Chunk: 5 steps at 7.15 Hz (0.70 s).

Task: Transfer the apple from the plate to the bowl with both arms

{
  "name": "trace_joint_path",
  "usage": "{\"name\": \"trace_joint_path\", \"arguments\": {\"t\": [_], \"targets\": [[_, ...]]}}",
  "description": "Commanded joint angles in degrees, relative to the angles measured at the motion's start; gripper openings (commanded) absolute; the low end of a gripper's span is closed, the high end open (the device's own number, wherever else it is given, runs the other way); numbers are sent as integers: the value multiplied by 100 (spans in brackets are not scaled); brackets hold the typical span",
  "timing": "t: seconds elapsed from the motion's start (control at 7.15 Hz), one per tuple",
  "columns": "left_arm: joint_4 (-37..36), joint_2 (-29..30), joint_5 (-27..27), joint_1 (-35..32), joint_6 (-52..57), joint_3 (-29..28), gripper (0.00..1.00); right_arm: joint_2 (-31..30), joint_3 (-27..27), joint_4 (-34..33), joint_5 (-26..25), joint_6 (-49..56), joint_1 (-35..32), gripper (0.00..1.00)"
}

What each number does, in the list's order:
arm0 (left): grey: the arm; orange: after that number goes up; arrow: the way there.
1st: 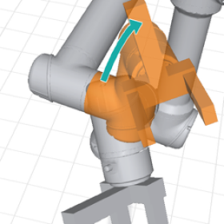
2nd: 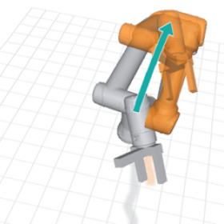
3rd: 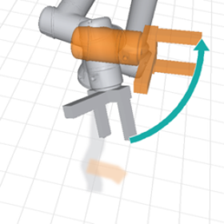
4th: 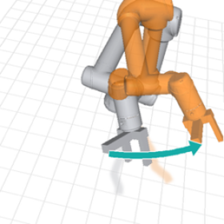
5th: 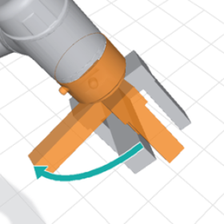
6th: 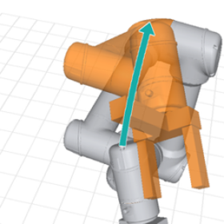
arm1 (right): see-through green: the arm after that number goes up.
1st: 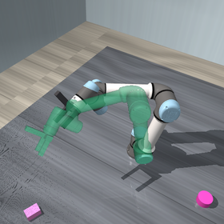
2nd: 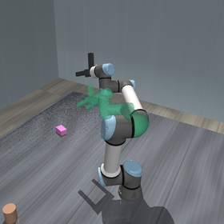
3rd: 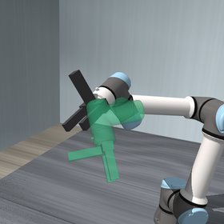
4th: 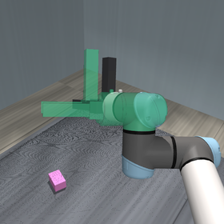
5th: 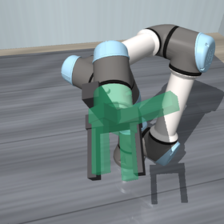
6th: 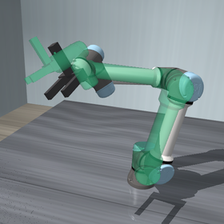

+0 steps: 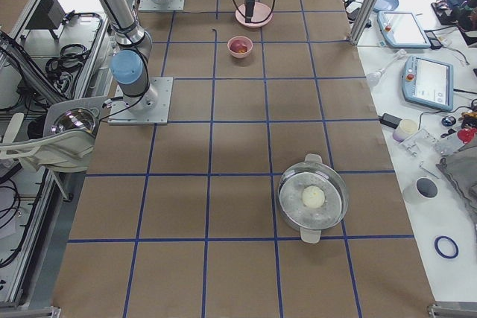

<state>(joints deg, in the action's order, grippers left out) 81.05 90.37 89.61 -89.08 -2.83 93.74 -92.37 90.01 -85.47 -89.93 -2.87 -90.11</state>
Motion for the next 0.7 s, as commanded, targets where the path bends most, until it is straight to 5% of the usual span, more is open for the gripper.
{"name": "trace_joint_path", "arguments": {"t": [0.0,0.56], "targets": [[482,68,31,31,89,-567,100,18,8,-5,19,-12,2,100],[482,-125,48,66,886,-400,100,18,8,-5,10,-21,2,100]]}}
